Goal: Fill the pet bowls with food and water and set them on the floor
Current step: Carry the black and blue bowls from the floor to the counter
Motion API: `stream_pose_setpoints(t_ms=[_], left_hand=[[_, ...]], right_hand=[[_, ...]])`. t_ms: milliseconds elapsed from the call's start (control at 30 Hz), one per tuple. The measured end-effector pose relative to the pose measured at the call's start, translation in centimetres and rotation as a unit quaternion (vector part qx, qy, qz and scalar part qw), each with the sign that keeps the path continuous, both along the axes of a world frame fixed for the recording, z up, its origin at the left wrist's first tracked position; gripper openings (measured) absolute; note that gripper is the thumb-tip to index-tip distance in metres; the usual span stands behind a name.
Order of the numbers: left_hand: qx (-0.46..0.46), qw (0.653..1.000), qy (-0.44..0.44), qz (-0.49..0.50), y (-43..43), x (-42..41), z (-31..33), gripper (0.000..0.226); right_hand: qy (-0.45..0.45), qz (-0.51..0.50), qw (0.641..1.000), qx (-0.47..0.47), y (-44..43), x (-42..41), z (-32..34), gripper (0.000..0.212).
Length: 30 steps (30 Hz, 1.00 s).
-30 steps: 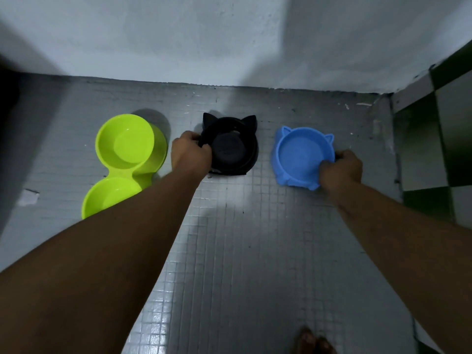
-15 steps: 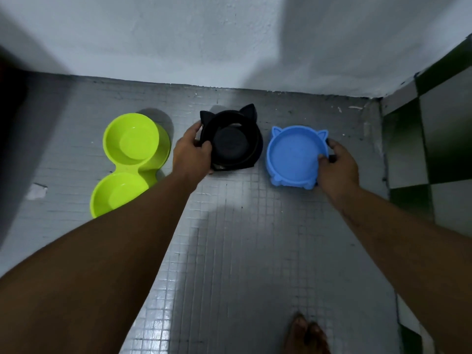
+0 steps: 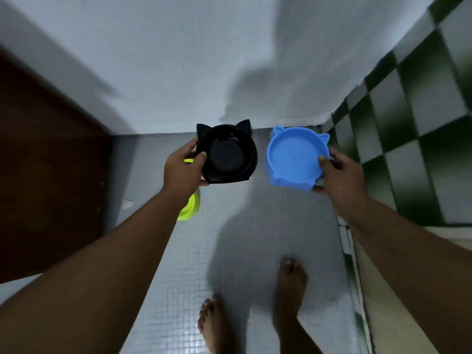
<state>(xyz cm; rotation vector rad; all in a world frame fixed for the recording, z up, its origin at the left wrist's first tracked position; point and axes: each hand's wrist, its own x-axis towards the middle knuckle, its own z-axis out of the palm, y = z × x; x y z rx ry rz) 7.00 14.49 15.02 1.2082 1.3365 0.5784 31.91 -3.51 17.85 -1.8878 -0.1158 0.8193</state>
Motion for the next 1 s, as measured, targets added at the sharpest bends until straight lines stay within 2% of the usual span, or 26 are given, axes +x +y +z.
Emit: stream_pose_setpoints(t_ms=[233, 433, 733, 867, 1000], left_hand=[[0.032, 0.996, -0.007, -0.084, -4.5, -3.4, 17.1, 0.038], [0.042, 0.993, -0.006, -0.112, -12.5, -7.4, 27.7, 0.037], [0.052, 0.989, -0.035, -0.136, -26.6, -15.6, 36.9, 0.036], [0.045, 0.98, -0.03, -0.191, -33.4, -18.7, 39.2, 0.039], [0.039, 0.965, -0.049, -0.254, -38.3, -20.7, 40.8, 0.038]], right_hand=[[-0.03, -0.039, 0.998, 0.027, -6.1, -4.4, 16.4, 0.039], [-0.043, -0.05, 0.997, 0.033, -14.7, -10.2, 26.4, 0.04], [-0.082, -0.086, 0.992, 0.048, -33.4, -19.0, 35.6, 0.039], [-0.095, -0.106, 0.989, 0.035, -42.3, -23.1, 38.7, 0.041], [-0.134, -0.186, 0.972, 0.056, -49.5, -27.6, 40.9, 0.038]])
